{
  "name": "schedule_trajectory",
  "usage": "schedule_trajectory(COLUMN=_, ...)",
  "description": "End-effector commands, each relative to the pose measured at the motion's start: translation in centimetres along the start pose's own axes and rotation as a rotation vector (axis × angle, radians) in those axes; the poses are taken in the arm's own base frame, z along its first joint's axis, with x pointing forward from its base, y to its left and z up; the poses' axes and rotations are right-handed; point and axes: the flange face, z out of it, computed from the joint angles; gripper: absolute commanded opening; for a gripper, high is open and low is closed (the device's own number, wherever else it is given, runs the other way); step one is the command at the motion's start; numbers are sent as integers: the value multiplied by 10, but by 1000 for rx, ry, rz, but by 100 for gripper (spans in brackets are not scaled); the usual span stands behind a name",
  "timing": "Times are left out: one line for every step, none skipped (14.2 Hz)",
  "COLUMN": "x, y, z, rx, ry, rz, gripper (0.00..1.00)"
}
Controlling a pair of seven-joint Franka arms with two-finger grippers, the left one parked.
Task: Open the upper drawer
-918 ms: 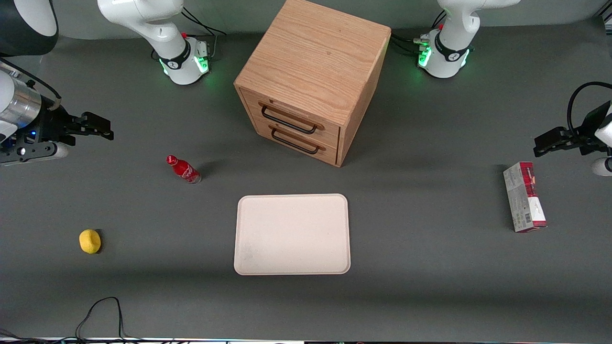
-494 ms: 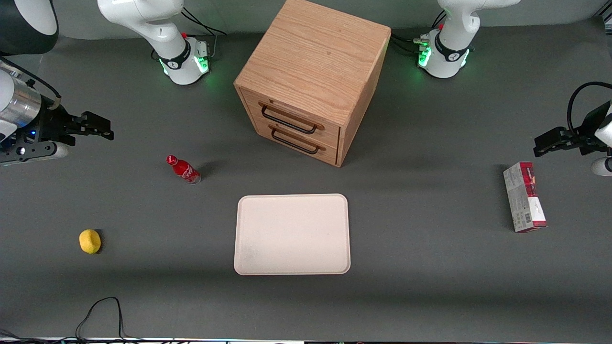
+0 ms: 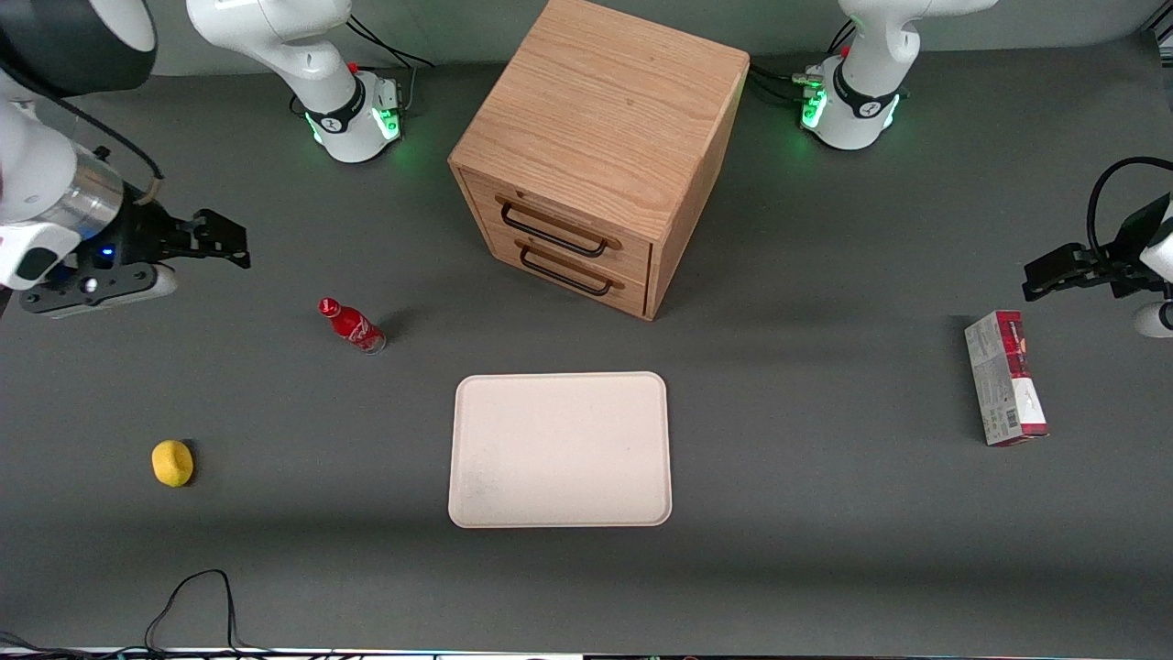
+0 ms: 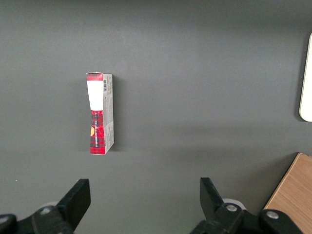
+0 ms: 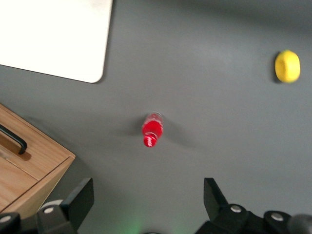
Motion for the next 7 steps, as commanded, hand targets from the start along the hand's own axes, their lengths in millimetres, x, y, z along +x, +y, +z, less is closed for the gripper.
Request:
schedule_trajectory(x=15, y=-39, z=-4, rx=-18, ry=22, rz=-57, gripper=100)
schedule_trajectory(x=18, y=-60, z=-3, rx=-25, ry=21, rz=-94, gripper=100)
schedule_trajectory(x=20, y=-75, z=-2, rx=-27, ry=21, rz=-120, gripper=100)
schedule_trajectory(x=23, y=-94, z=4, rx=-28, ry=15, rz=-147, gripper=100)
schedule_trajectory(x=25, y=-118, z=10, rx=-32, ry=3, rz=-181, gripper=100)
schedule_trajectory(x=26, y=-144, z=17, rx=-37, ry=-5, rz=-225, gripper=100)
schedule_trajectory(x=27, y=-164, z=23, rx=-42, ry=-14, rz=-266, gripper=100)
